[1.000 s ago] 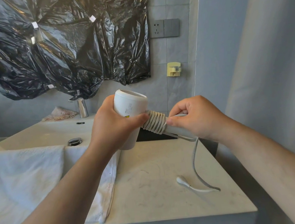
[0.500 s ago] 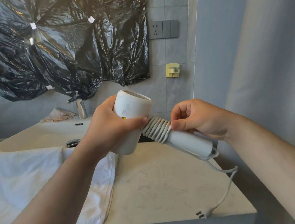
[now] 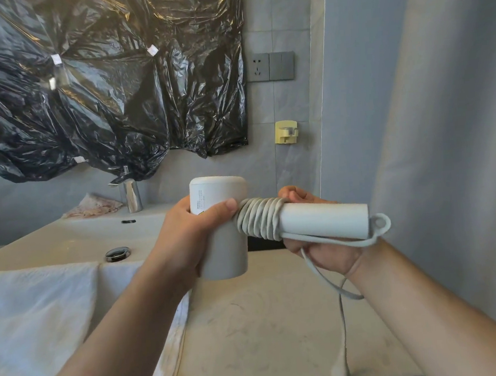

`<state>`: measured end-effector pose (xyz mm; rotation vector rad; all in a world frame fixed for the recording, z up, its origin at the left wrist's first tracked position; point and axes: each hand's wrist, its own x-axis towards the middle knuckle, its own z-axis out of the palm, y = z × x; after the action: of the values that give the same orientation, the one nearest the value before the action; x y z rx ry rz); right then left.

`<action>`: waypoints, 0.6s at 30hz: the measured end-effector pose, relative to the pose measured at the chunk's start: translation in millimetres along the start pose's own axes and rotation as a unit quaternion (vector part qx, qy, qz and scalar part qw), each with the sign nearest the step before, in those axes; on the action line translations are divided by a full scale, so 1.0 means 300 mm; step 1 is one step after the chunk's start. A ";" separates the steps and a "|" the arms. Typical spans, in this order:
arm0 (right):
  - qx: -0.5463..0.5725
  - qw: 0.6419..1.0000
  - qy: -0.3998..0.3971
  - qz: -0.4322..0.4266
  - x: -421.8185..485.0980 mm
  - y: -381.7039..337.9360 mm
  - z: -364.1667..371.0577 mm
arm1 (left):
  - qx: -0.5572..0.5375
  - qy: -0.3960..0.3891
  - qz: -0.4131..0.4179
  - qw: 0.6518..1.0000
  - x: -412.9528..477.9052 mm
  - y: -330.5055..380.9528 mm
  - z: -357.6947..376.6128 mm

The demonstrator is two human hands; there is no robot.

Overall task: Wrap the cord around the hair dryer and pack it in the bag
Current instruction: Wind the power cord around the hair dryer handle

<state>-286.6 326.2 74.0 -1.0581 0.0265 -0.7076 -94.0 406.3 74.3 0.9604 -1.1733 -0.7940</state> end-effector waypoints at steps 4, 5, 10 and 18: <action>0.086 0.996 -0.020 0.007 0.005 0.022 -0.015 | -0.021 0.024 -0.003 0.999 0.001 -0.003 0.009; 0.082 0.997 -0.010 -0.005 0.009 0.028 -0.016 | -0.021 0.034 -0.003 0.999 0.002 -0.004 0.013; 0.029 0.992 0.108 -0.059 0.013 0.061 0.020 | -0.035 0.102 -0.017 0.994 0.005 -0.001 0.034; -0.246 0.933 0.237 -0.110 0.003 0.109 0.090 | -0.021 0.198 -0.014 0.980 0.012 -0.002 0.035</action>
<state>-259.7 356.7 62.0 -1.3554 0.5330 -1.1902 -103.5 400.7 76.1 1.0446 -0.7971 -0.6110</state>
